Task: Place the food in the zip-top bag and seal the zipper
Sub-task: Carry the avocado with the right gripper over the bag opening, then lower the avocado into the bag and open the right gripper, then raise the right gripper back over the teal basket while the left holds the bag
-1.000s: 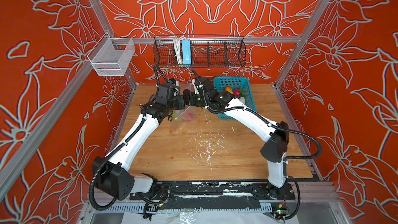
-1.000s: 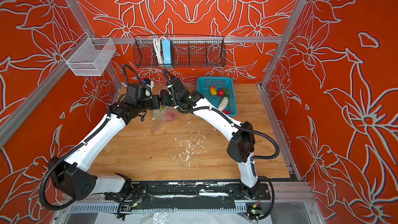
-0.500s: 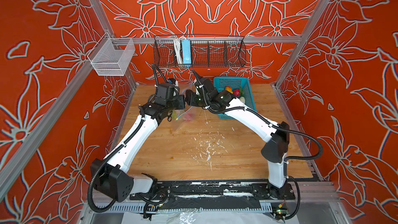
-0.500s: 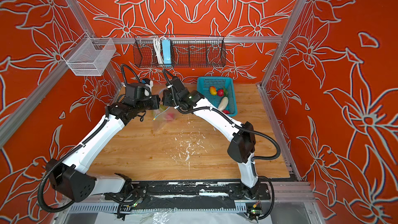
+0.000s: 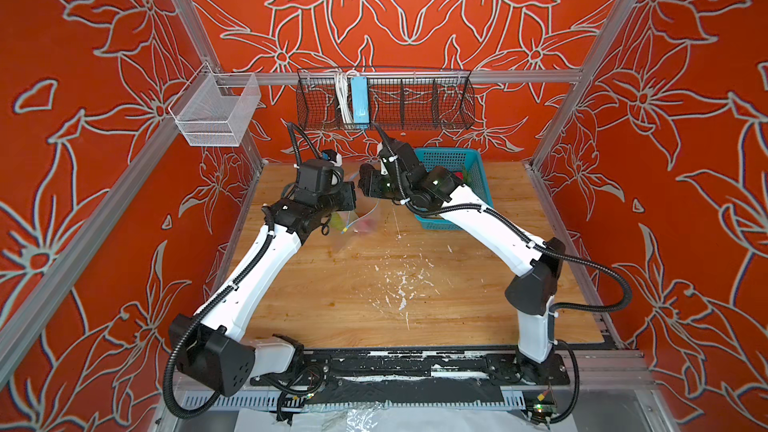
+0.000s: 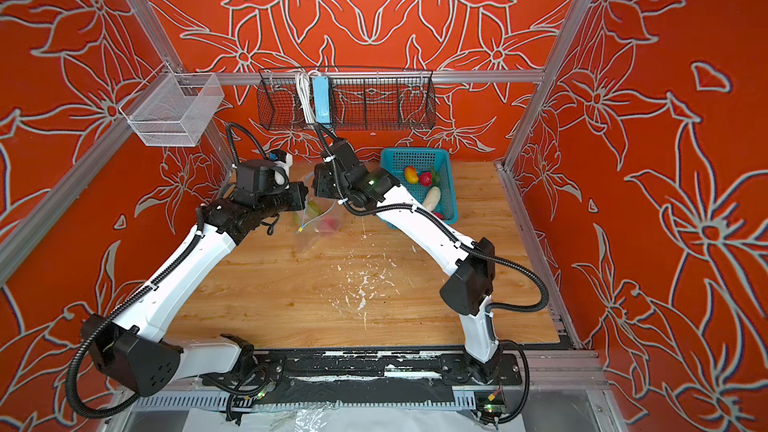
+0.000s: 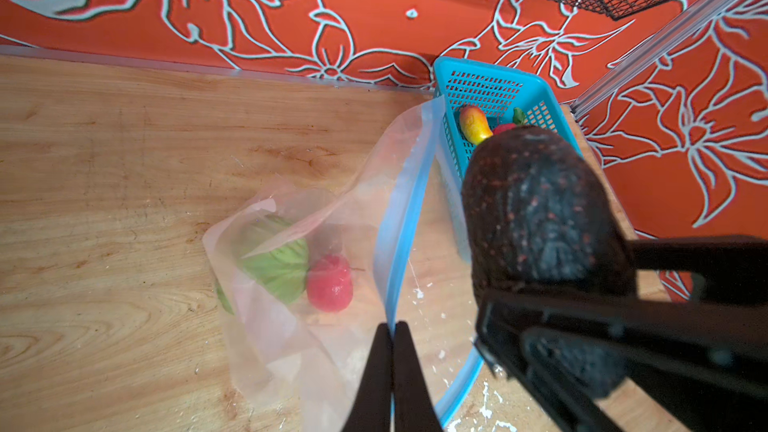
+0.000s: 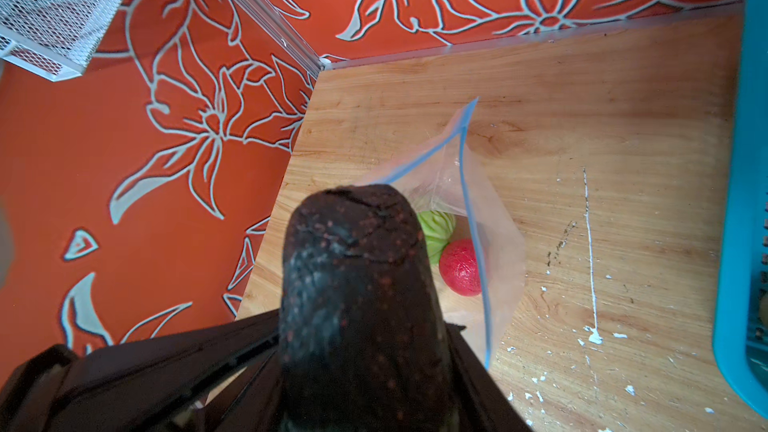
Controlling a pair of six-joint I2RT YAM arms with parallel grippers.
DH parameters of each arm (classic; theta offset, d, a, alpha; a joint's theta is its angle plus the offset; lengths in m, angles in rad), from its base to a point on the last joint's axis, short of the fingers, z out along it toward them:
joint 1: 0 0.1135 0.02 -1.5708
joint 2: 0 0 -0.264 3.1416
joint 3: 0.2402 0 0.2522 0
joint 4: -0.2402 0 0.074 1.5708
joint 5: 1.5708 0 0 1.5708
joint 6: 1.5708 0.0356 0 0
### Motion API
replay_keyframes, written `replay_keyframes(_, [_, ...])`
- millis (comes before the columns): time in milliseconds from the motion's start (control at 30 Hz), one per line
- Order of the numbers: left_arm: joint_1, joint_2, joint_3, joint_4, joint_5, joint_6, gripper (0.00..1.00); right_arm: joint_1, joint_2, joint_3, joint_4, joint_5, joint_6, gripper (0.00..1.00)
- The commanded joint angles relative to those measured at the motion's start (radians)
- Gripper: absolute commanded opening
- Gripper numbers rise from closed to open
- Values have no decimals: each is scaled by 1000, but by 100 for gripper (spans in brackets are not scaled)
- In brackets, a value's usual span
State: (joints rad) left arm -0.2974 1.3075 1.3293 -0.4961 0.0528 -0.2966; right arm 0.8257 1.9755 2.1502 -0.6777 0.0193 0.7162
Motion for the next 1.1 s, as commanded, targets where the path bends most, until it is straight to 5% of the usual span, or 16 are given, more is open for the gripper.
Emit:
replay_keyframes(0, [13, -21, 34, 10, 15, -9, 0, 8, 48, 75, -78, 24, -12, 41])
replay_keyframes(233, [36, -21, 42, 19, 54, -22, 0, 7, 86, 88, -98, -4, -7, 47])
replay_keyframes(533, [46, -22, 33, 25, 70, -29, 0, 7, 149, 194, -188, -45, -39, 80])
replay_keyframes(1067, [46, -33, 2, 34, 67, -29, 0, 5, 108, 266, -243, 17, -113, 85])
